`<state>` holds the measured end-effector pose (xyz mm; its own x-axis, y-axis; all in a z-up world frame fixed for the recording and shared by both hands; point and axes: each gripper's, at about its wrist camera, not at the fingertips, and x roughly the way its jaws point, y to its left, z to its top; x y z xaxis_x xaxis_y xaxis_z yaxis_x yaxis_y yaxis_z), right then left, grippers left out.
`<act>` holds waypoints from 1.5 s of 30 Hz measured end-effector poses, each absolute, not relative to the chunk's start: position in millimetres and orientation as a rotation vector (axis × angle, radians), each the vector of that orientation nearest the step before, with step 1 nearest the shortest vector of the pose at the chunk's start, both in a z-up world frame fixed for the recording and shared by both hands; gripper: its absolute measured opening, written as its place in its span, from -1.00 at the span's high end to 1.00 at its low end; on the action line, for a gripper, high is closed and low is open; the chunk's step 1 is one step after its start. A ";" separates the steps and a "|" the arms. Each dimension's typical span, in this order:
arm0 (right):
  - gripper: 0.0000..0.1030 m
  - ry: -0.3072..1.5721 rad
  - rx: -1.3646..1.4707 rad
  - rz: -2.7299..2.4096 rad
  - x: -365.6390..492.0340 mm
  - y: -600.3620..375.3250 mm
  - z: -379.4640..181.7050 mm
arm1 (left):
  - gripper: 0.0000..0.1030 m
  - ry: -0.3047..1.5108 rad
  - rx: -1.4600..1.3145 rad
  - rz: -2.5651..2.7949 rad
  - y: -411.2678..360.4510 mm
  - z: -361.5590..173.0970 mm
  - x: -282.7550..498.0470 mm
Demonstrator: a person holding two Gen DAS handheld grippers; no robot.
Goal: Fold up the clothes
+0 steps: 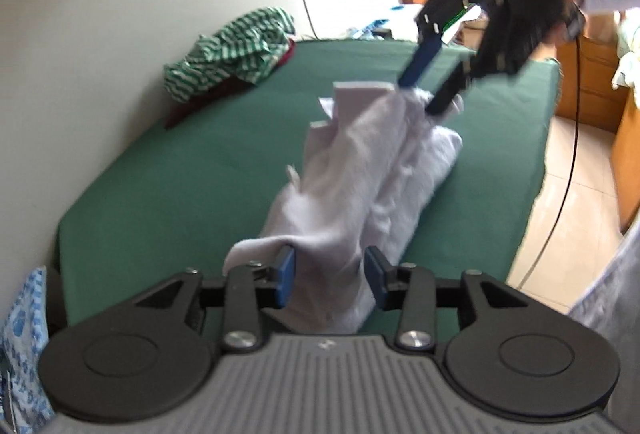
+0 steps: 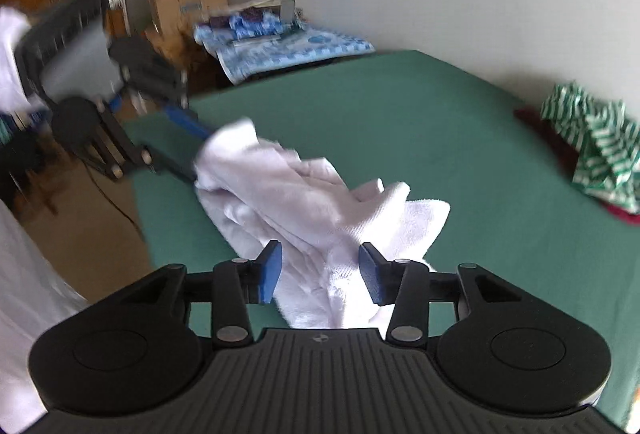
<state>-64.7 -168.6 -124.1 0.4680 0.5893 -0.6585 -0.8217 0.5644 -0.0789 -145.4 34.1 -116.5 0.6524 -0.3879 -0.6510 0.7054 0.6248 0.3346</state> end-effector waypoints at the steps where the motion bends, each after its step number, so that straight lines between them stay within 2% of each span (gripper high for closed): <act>1: 0.20 0.620 -0.444 0.875 -65.8 -166.2 -128.8 | 0.03 0.553 0.637 -0.658 29.0 -119.0 -145.5; 4: 0.46 0.622 -0.444 0.826 -67.5 -160.0 -136.5 | 0.05 0.532 0.705 -0.627 15.8 -131.1 -142.8; 5: 0.56 0.630 -0.427 0.822 -68.9 -160.9 -138.0 | 0.15 0.540 0.717 -0.624 14.5 -135.1 -139.2; 6: 0.67 0.635 -0.421 0.819 -71.7 -160.5 -140.0 | 0.44 0.552 0.717 -0.636 16.7 -135.5 -136.3; 7: 0.69 0.635 -0.417 0.825 -75.6 -160.5 -140.4 | 0.58 0.564 0.712 -0.655 20.3 -134.3 -134.0; 12: 0.74 0.613 -0.460 0.922 -99.0 -161.9 -137.8 | 0.64 0.566 0.737 -0.721 34.3 -123.0 -135.5; 16: 0.74 0.670 -0.529 0.952 -93.3 -152.5 -167.2 | 0.67 0.599 0.808 -0.756 28.6 -146.0 -136.3; 18: 0.74 0.679 -0.529 0.965 -92.7 -153.6 -163.9 | 0.68 0.594 0.860 -0.765 24.3 -155.2 -140.1; 19: 0.72 0.679 -0.525 0.970 -93.4 -155.2 -158.0 | 0.62 0.594 0.868 -0.766 24.7 -152.2 -141.5; 21: 0.50 0.677 -0.515 0.980 -94.8 -158.4 -146.4 | 0.44 0.599 0.865 -0.768 27.4 -143.1 -142.7; 25: 0.43 0.632 -0.404 0.936 -92.4 -168.2 -114.4 | 0.30 0.624 0.791 -0.774 41.5 -110.5 -143.2; 29: 0.34 0.574 -0.243 0.833 -76.2 -164.4 -108.8 | 0.10 0.595 0.703 -0.789 45.6 -82.9 -150.5; 33: 0.34 0.569 -0.237 0.659 -53.7 -147.2 -129.5 | 0.08 0.568 0.621 -0.801 26.7 -86.7 -137.5; 34: 0.40 0.594 -0.203 0.643 -49.3 -149.8 -132.4 | 0.08 0.566 0.627 -0.803 20.1 -94.5 -134.6; 35: 0.70 0.618 -0.168 0.627 -44.8 -152.4 -135.4 | 0.08 0.572 0.639 -0.808 14.6 -103.3 -132.2; 36: 0.83 0.645 -0.105 0.608 -40.9 -159.0 -137.5 | 0.08 0.587 0.658 -0.814 10.3 -113.7 -129.5; 41: 0.78 0.831 0.316 0.480 -21.2 -201.5 -163.3 | 0.07 0.598 0.751 -0.825 5.2 -149.0 -129.8; 43: 0.79 0.851 0.333 0.472 -20.3 -199.8 -173.4 | 0.00 0.593 0.773 -0.836 3.7 -149.5 -132.2; 44: 0.75 0.842 0.310 0.459 -23.4 -199.7 -170.9 | 0.00 0.594 0.784 -0.841 2.8 -147.1 -132.8; 45: 0.61 0.830 0.284 0.437 -28.1 -199.6 -165.5 | 0.00 0.598 0.794 -0.846 1.9 -143.6 -133.1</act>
<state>-28.1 -199.6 -165.5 0.5942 0.4789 -0.6462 -0.2616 0.8748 0.4077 -133.1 1.9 -143.6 0.5356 -0.4198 -0.7327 0.8309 0.4172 0.3683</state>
